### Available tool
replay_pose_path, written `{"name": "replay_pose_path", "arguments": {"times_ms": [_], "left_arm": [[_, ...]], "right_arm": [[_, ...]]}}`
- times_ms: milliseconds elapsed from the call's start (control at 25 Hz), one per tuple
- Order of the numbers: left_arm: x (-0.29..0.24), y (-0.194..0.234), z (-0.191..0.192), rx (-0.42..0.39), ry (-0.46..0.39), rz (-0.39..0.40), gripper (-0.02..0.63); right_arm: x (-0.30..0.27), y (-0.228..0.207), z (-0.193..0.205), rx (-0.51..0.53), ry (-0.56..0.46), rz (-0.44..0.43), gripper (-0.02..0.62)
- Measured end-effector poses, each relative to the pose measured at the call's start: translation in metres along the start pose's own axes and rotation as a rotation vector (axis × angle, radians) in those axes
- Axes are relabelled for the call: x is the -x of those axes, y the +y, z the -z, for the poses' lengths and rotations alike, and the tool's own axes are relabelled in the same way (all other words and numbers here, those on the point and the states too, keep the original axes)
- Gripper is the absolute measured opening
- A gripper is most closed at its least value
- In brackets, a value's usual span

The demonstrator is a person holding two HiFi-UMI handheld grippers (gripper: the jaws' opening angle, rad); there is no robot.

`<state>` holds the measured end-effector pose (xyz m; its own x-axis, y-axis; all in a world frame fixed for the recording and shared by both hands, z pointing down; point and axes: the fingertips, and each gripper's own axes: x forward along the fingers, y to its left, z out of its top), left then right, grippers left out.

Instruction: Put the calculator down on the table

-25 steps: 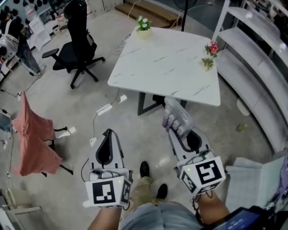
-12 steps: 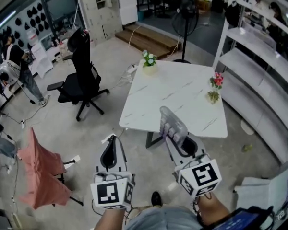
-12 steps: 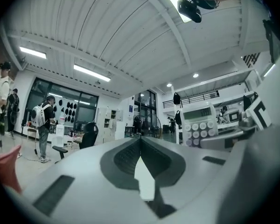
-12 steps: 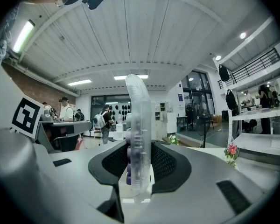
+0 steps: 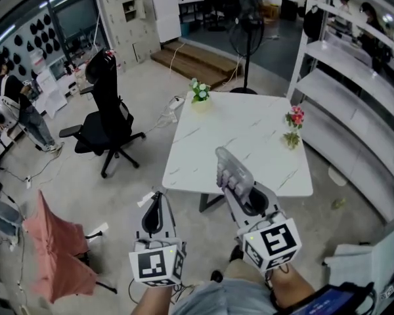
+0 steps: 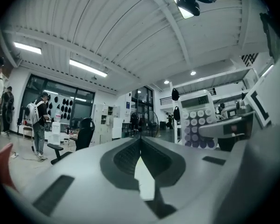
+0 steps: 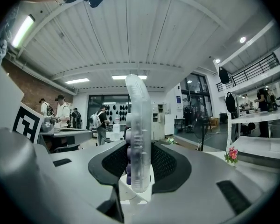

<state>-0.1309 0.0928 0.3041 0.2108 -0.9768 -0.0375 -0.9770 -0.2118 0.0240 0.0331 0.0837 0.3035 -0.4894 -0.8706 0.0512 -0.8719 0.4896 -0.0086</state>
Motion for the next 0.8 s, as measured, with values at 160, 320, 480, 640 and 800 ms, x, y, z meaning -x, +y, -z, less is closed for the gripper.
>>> {"name": "replay_pose_path", "arguments": {"times_ms": [160,320,480,640,800], "left_arm": [[-0.014,0.000,0.026,0.005,0.059,0.004,0.008],[-0.038,0.002,0.046,-0.005,0.101,0.000,0.008],[-0.073,0.008,0.047,-0.021,0.112,-0.022,0.008],[-0.112,0.016,0.039,-0.042,0.097,-0.053,0.008],[-0.154,0.026,0.026,-0.069,0.088,-0.083,0.008]], "right_arm": [[-0.010,-0.013,0.014,-0.024,0.024,0.014,0.144],[-0.030,-0.033,0.030,-0.057,0.044,0.024,0.144],[-0.062,-0.054,0.045,-0.091,0.068,0.012,0.144],[-0.099,-0.077,0.051,-0.112,0.089,-0.011,0.144],[-0.140,-0.099,0.047,-0.127,0.091,-0.032,0.144]]}}
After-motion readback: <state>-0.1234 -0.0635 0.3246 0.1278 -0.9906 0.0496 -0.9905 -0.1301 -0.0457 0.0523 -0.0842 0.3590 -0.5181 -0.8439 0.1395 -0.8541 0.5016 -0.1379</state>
